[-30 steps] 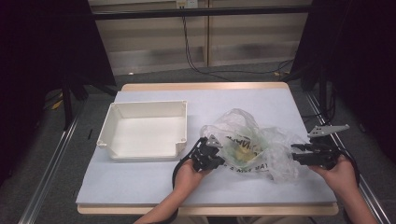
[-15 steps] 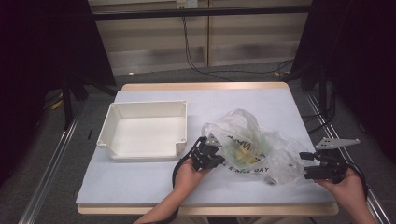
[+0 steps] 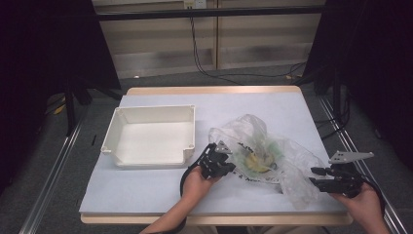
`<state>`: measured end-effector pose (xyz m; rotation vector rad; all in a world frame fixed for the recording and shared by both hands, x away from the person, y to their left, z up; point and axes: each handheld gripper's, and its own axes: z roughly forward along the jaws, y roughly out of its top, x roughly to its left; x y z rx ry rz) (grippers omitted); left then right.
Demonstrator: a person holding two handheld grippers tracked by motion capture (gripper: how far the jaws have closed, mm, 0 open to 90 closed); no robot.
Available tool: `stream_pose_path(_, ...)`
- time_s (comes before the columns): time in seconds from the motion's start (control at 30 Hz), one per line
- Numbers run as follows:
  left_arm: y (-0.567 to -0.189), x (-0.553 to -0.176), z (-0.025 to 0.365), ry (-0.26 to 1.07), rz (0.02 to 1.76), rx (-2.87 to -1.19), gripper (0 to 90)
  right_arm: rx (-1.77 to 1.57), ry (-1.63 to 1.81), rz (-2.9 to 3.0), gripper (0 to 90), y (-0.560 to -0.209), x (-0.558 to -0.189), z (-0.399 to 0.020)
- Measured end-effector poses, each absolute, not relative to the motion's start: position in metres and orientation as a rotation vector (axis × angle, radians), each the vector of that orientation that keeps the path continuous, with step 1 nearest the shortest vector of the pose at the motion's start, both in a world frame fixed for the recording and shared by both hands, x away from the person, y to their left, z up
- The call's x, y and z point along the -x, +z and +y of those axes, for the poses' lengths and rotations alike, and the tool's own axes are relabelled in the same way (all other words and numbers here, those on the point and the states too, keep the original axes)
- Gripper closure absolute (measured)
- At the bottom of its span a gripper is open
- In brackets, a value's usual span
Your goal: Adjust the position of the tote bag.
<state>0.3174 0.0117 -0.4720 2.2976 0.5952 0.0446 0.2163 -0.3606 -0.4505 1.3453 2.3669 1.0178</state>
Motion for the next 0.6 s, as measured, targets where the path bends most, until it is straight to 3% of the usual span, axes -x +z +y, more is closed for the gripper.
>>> stream_pose_path(0.1, -0.472, -0.317, 0.013, 0.029, 0.594, -2.297, 90.0, -1.339, 0.960, 2.399, 64.1, -0.459, -0.221, -0.356)
stream_pose_path(0.3, -0.470, -0.316, 0.017, 0.041, 0.608, -2.281, 90.0, -1.354, 0.948, 2.404, 76.7, -0.470, -0.241, -0.351)
stream_pose_path(0.6, -0.470, -0.313, 0.023, 0.058, 0.625, -2.271, 90.0, -1.334, 0.907, 2.416, 77.2, -0.470, -0.285, -0.336)
